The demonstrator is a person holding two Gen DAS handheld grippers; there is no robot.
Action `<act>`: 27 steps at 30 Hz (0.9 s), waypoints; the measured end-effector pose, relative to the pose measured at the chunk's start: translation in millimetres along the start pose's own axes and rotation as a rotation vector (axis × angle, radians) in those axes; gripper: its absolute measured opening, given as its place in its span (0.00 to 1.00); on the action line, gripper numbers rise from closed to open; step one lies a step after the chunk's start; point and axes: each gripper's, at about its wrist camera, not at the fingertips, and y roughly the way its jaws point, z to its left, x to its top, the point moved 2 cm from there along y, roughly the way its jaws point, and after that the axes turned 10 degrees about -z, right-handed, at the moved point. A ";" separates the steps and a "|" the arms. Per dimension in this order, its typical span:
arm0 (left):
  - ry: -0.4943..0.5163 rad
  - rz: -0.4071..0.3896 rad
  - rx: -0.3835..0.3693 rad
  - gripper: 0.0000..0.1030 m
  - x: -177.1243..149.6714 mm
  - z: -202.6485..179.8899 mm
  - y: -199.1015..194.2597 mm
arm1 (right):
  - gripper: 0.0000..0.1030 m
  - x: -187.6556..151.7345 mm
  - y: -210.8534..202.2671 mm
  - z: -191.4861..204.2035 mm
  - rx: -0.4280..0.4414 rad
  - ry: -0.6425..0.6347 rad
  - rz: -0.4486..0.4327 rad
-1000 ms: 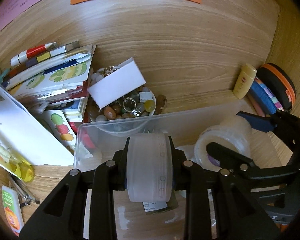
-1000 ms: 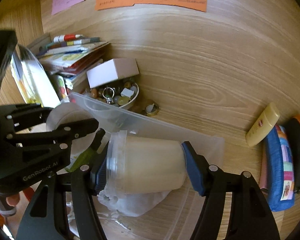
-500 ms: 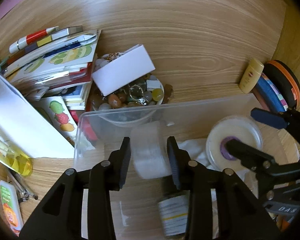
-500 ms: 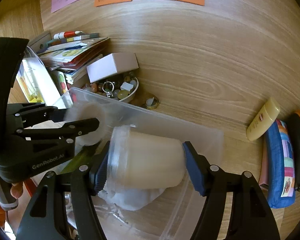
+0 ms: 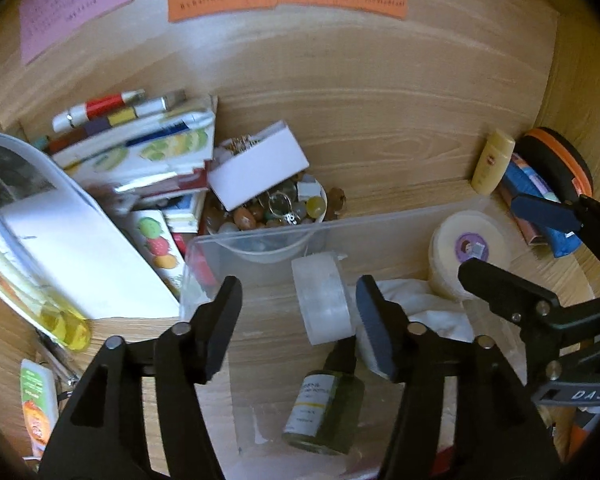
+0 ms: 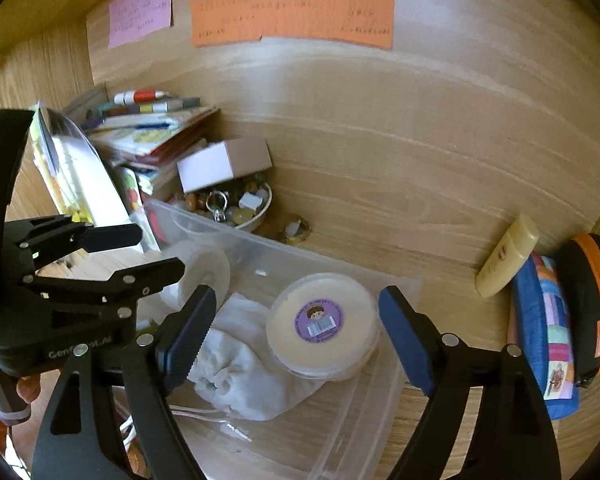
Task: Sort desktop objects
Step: 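Open both grippers to drop the container and jar into the box, then grasp the pink round compact with the left gripper while the right grasps the small beige block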
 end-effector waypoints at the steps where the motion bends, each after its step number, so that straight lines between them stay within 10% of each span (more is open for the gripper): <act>1: -0.003 -0.009 0.002 0.64 0.9 0.4 -4.4 | 0.82 1.2 -2.8 0.1 -0.003 -0.001 -0.008; 27: -0.055 -0.140 0.005 0.92 -40.2 2.0 -105.4 | 0.99 -19.9 -112.2 -0.7 -0.063 -0.016 -0.152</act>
